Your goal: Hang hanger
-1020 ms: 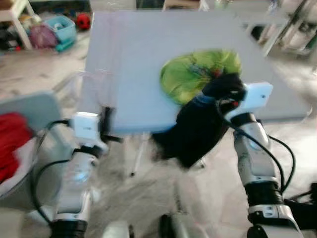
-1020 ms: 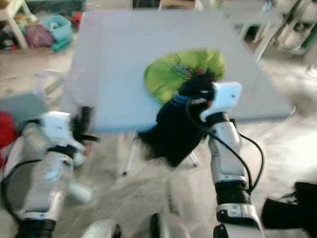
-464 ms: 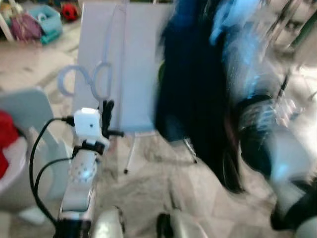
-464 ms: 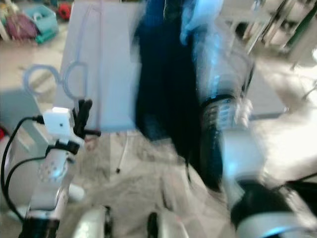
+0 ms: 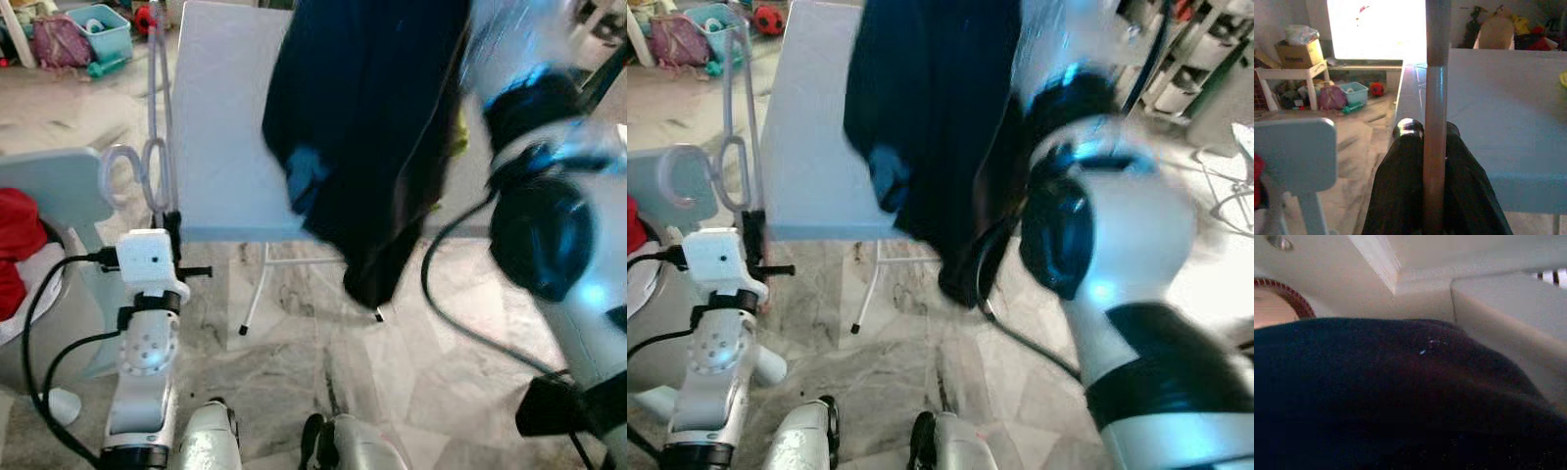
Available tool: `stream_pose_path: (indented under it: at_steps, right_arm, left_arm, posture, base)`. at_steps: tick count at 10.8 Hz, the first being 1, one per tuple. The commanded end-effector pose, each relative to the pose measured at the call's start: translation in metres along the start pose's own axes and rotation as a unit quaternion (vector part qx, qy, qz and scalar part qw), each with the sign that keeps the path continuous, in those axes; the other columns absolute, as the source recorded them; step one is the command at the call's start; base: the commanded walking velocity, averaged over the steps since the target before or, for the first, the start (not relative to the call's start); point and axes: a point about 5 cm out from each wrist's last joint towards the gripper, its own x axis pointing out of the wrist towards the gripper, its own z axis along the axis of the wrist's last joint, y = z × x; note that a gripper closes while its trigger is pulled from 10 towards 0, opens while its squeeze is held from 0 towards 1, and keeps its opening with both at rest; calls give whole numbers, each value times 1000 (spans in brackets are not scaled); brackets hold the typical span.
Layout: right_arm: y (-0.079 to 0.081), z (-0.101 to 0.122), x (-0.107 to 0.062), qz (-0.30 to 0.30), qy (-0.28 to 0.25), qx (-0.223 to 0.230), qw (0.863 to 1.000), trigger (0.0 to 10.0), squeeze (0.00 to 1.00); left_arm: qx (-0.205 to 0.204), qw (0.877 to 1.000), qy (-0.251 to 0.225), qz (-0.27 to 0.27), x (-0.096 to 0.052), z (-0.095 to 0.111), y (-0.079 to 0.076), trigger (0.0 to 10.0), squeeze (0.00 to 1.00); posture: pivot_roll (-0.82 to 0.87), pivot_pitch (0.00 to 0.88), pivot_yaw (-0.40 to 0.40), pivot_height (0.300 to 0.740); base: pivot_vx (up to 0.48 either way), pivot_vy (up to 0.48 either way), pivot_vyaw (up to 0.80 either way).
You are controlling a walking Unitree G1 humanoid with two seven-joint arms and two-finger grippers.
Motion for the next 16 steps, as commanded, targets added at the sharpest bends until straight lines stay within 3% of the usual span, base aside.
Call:
stream_pose_path:
  at_steps: [1, 3, 5, 6, 7, 9, 13, 16]
  right_arm:
    - [-3, -14, -12, 4, 21, -11, 1000, 10000, 0]
    - [-18, -53, -58, 21, 76, -35, 996, 10000, 0]
    - [-41, -71, -109, 15, 116, -57, 992, 10000, 0]
    - [-50, -80, -145, 26, 154, -72, 985, 10000, 0]
    - [-53, -83, -168, 32, 176, -84, 980, 10000, 0]
    - [-45, -80, -185, 44, 188, -89, 977, 10000, 0]
    - [-40, -47, -164, -27, 108, -86, 990, 10000, 0]
    - [-38, -48, -165, -38, 115, -85, 989, 10000, 0]
  left_arm:
    - [1, 1000, -9, -3, -1, 4, -3, 10000, 0]
    - [-1, 1000, -10, -9, 1, 6, -5, 10000, 0]
    - [-4, 1000, -13, -27, 2, 8, -6, 10000, 0]
    - [-1, 1000, -6, -24, 2, 5, -3, 10000, 0]
    - [11, 1000, -1, -22, 2, 4, 0, 10000, 0]
    - [15, 1000, 3, -20, 1, 3, 6, 10000, 0]
    - [16, 999, -31, 1, 0, 18, 17, 10000, 0]
    - [20, 998, -62, 3, 6, 32, 18, 10000, 0]
  posture:
    - [184, 118, -162, 740]
    - [167, 127, -123, 740]
    - [145, 127, -90, 740]
    - [127, 123, -69, 740]
    - [114, 120, -55, 740]
    - [108, 114, -47, 740]
    - [126, 112, -67, 740]
    - [126, 111, -78, 740]
  base:
    - [0, 0, 0]
    - [0, 0, 284]
    - [0, 0, 0]
    - [0, 0, 0]
    - [0, 0, 0]
    - [0, 0, 0]
    - [0, 0, 209]
    - [281, 0, 0]
